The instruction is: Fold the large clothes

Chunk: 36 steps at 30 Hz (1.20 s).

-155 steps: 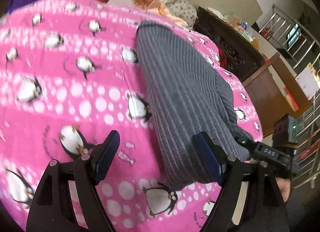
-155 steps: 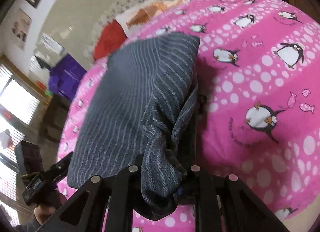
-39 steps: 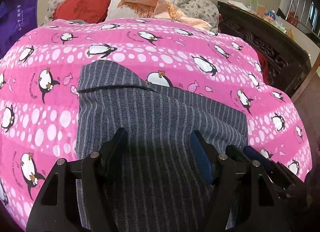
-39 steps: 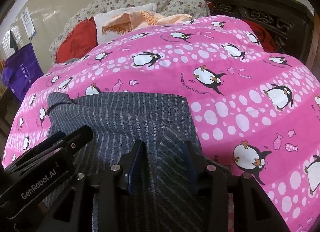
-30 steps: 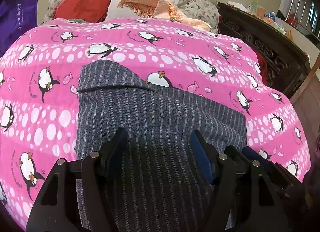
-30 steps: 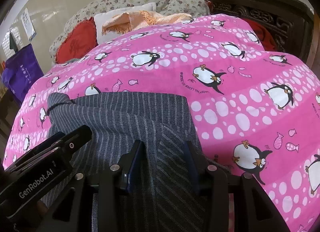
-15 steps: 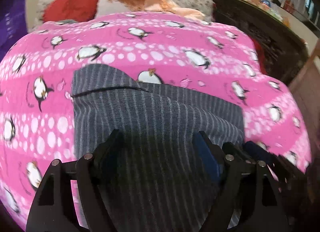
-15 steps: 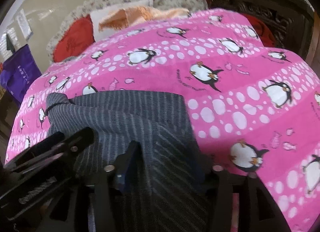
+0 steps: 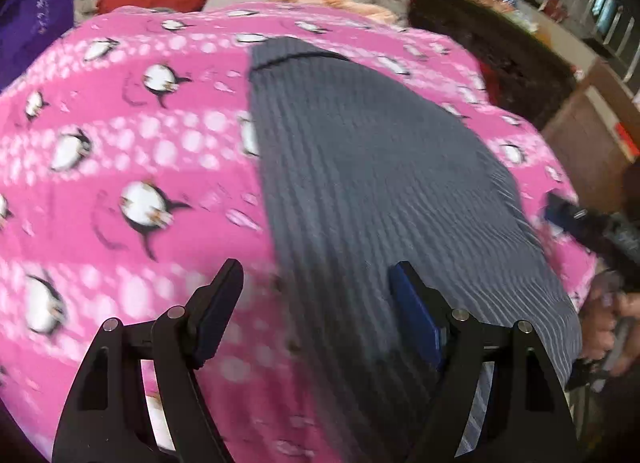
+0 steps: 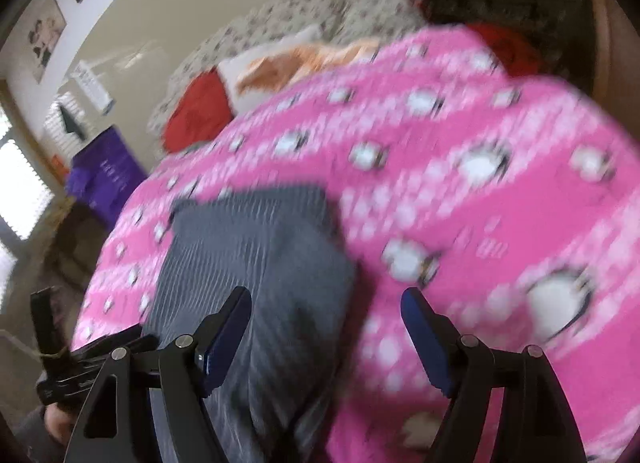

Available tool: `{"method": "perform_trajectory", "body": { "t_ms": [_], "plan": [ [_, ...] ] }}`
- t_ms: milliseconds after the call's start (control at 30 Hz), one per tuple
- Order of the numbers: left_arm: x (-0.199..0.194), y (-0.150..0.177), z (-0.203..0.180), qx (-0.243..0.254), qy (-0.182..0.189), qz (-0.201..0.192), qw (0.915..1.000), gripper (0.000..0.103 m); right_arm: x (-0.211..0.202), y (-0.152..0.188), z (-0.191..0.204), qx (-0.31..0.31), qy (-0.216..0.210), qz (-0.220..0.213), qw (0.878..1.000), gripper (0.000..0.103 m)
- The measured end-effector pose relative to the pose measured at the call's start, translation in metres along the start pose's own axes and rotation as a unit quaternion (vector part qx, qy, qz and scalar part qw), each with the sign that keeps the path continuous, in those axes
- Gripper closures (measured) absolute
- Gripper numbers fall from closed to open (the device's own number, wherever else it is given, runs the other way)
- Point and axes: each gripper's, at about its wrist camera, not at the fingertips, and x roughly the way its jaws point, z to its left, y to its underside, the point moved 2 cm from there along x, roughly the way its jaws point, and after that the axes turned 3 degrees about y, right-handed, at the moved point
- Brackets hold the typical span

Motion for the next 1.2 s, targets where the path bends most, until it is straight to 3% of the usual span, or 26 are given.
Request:
{"method": "perform_trajectory", "body": {
  "t_ms": [133, 233, 300, 500, 600, 667, 800, 867, 967, 1033, 1100, 1200],
  "plan": [
    [0.009, 0.011, -0.006, -0.008, 0.008, -0.009, 0.9999, 0.013, 0.035, 0.025, -0.006, 0.02, -0.084, 0.062, 0.994, 0.028],
    [0.013, 0.009, 0.001, -0.016, 0.027, -0.006, 0.9995, 0.012, 0.048, 0.022, -0.005, 0.021, -0.148, 0.076, 0.986, 0.028],
    [0.012, 0.008, 0.002, -0.006, 0.032, -0.006, 0.9995, 0.01, 0.057, 0.017, -0.006, 0.016, -0.157, 0.084, 0.984, 0.028],
    [0.018, 0.002, 0.006, 0.022, 0.029, -0.005, 0.9993, 0.001, 0.071, 0.001, -0.001, -0.012, -0.137, 0.072, 0.988, 0.034],
    [0.02, 0.001, 0.005, 0.038, 0.028, -0.013, 0.9988, 0.0, 0.063, 0.008, 0.008, -0.069, -0.124, 0.055, 0.988, 0.035],
    [0.022, 0.0, 0.005, 0.042, 0.028, -0.014, 0.9986, 0.0, 0.059, 0.01, 0.01, -0.097, -0.092, 0.026, 0.991, 0.05],
    [0.026, -0.005, -0.004, 0.053, 0.006, -0.009, 0.9985, 0.001, 0.06, 0.005, 0.021, -0.112, 0.006, -0.017, 0.994, 0.05],
    [0.027, -0.002, -0.012, 0.061, 0.005, -0.015, 0.998, 0.008, 0.068, 0.008, 0.031, -0.134, 0.03, -0.007, 0.991, 0.05],
    [0.024, 0.003, -0.024, 0.082, -0.003, -0.03, 0.9962, 0.036, 0.071, 0.006, 0.023, -0.116, 0.008, 0.006, 0.993, 0.051],
    [0.019, 0.002, -0.028, 0.085, -0.006, -0.043, 0.9954, 0.064, 0.069, 0.009, 0.023, -0.11, 0.0, 0.009, 0.994, 0.054],
    [0.013, -0.002, -0.028, 0.083, 0.004, -0.051, 0.9953, 0.074, 0.07, 0.01, 0.027, -0.104, -0.008, 0.014, 0.994, 0.055],
    [0.0, -0.003, -0.023, 0.078, 0.02, -0.062, 0.9948, 0.078, 0.072, 0.011, 0.047, -0.097, -0.014, 0.019, 0.995, 0.056]
  ]
}}
